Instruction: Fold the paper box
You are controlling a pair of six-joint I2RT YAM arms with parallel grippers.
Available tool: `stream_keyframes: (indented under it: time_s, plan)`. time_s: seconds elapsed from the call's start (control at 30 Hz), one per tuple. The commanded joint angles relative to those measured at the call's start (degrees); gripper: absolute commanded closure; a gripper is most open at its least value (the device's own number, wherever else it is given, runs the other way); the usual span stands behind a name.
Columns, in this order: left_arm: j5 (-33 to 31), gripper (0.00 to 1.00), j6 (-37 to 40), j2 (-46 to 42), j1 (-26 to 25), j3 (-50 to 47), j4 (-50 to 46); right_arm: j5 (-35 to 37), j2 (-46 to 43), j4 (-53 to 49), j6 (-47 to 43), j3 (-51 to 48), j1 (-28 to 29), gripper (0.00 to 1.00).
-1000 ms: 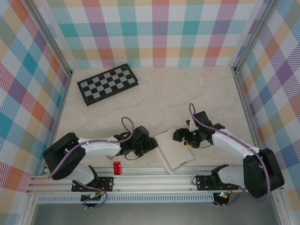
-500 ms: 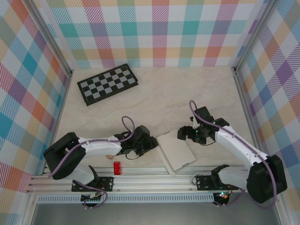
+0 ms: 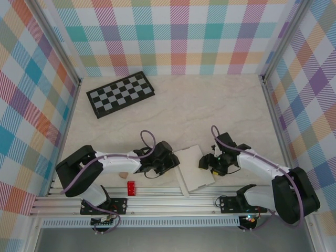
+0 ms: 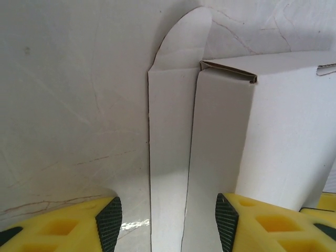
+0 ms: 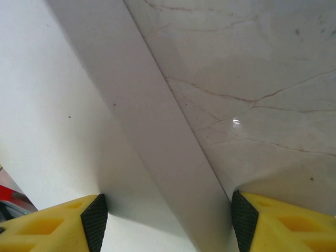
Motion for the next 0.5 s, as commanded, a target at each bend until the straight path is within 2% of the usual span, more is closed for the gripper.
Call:
stream_keyframes:
  time_s: [0.0, 0.33, 0.4, 0.47]
  plan:
    - [1.1, 0.48, 1.0, 4.5, -1.3, 2.9, 7.4, -6.3, 0.7, 8.1, 6.3, -2.3, 1.1, 0.35]
    - [1.8, 0.56, 4.8, 6.6, -1.3, 11.5, 5.5, -9.2, 0.5, 15.6, 14.2, -3.5, 3.4, 0.39]
    - [1.3, 0.61, 5.2, 6.2, -1.2, 11.8, 4.9, -8.7, 0.1, 16.0, 15.4, -3.5, 4.4, 0.39]
    - [0.6, 0.75, 6.6, 5.5, -0.9, 12.3, 2.3, -7.9, -0.8, 16.0, 16.2, -3.6, 4.8, 0.39]
